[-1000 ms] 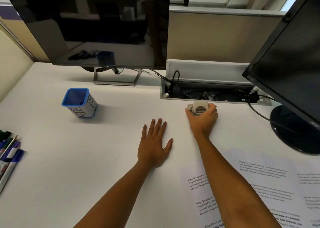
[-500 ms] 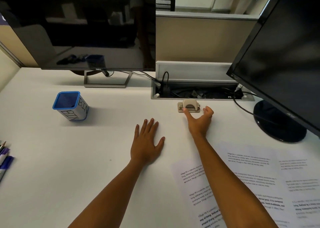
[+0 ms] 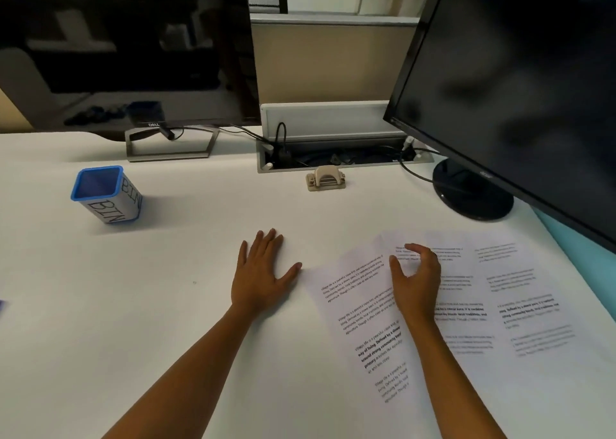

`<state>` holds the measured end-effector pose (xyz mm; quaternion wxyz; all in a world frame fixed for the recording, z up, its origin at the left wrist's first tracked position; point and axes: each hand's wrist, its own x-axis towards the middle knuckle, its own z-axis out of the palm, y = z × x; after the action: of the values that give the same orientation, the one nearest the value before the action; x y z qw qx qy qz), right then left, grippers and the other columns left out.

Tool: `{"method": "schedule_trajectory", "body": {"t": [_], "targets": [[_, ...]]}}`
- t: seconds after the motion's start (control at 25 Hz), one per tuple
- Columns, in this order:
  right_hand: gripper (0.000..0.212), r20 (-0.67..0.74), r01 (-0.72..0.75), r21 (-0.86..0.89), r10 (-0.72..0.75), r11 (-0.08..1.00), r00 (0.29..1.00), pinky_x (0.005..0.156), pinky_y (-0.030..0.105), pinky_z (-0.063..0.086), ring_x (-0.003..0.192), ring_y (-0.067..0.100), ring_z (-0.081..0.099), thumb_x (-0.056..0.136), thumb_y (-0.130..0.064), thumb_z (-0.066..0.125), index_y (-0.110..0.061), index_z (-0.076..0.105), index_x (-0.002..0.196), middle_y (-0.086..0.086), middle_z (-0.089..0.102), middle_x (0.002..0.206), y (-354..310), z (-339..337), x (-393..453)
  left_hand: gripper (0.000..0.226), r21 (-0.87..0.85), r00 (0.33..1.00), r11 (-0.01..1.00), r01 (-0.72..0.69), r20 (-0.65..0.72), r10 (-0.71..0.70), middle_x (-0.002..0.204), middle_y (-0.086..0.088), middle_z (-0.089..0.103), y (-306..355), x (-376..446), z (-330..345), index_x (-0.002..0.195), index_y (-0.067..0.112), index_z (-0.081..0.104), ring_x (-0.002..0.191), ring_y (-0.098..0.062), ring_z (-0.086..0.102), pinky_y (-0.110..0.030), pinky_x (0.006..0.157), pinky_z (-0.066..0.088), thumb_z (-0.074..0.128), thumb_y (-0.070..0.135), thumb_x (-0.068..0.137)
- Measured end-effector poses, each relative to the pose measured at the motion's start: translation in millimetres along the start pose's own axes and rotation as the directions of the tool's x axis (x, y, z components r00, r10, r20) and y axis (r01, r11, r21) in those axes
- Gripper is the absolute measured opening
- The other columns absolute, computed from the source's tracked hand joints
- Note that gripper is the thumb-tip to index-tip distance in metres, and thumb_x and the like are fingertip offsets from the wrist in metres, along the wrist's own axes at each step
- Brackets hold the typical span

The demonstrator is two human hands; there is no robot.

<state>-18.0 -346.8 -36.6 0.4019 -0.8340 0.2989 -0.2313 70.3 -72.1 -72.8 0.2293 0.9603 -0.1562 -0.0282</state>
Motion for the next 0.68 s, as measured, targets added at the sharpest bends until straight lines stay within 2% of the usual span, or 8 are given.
{"method": "schedule_trajectory", "body": {"t": [0.08,0.16,0.24,0.28,0.48,0.68], "targets": [[0.047,-0.038,-0.047,-0.168,0.041,0.985,0.998,0.102,0.042,0.046,0.128,0.026,0.047,0.088,-0.031,0.069,-0.015,0.053,0.128,0.01,0.05,0.14,21,-14,-15,0.095,0.011,0.998,0.999,0.037,0.046,-0.037,0.165,0.012,0.008,15,-18,2,0.156,0.028,0.02,0.152,-0.008,-0.006,-0.042,0.124,-0.007,0.027,0.086,0.082],[0.061,0.021,-0.084,-0.373,0.099,0.924,0.995,0.116,0.054,0.029,0.142,0.032,0.033,0.089,-0.045,0.062,-0.014,0.046,0.139,0.013,0.036,0.153,37,-18,-28,0.106,0.038,0.996,0.999,0.025,0.086,-0.029,0.165,0.012,0.0,30,-37,3,0.157,0.029,0.014,0.152,-0.009,-0.012,-0.046,0.123,-0.01,0.026,0.094,0.074],[0.072,0.108,-0.07,-0.45,0.131,0.89,0.985,0.121,0.051,0.012,0.149,0.032,0.018,0.091,-0.054,0.054,-0.013,0.037,0.147,0.013,0.024,0.16,43,-18,-42,0.116,0.1,0.991,0.994,-0.036,0.134,0.023,0.166,0.01,-0.005,40,-54,4,0.158,0.028,0.008,0.151,-0.011,-0.015,-0.052,0.122,-0.01,0.025,0.099,0.067],[0.075,0.139,-0.053,-0.451,0.129,0.891,0.982,0.121,0.049,0.008,0.15,0.031,0.014,0.091,-0.056,0.051,-0.013,0.032,0.15,0.012,0.02,0.161,43,-16,-49,0.119,0.127,0.988,0.99,-0.06,0.15,0.041,0.166,0.009,-0.006,42,-60,5,0.158,0.028,0.005,0.151,-0.011,-0.016,-0.054,0.121,-0.01,0.024,0.1,0.065],[0.077,0.286,0.023,-0.411,0.105,0.912,0.953,0.122,0.041,-0.002,0.152,0.024,0.001,0.094,-0.059,0.041,-0.019,0.017,0.155,0.005,0.006,0.165,21,-3,-83,0.118,0.107,0.993,0.994,-0.022,0.119,0.01,0.166,0.008,-0.002,40,-64,8,0.158,0.025,0.005,0.152,-0.01,-0.011,-0.052,0.122,-0.009,0.025,0.098,0.069],[0.084,0.449,0.065,-0.369,0.116,0.927,0.886,0.123,0.039,-0.004,0.152,0.02,-0.004,0.092,-0.061,0.045,-0.022,0.009,0.157,0.002,-0.004,0.165,-4,14,-109,0.094,0.042,0.998,0.998,0.049,0.037,-0.05,0.166,0.006,0.011,37,-63,15,0.158,0.024,0.011,0.153,-0.01,-0.001,-0.046,0.124,-0.005,0.026,0.083,0.086]]}}
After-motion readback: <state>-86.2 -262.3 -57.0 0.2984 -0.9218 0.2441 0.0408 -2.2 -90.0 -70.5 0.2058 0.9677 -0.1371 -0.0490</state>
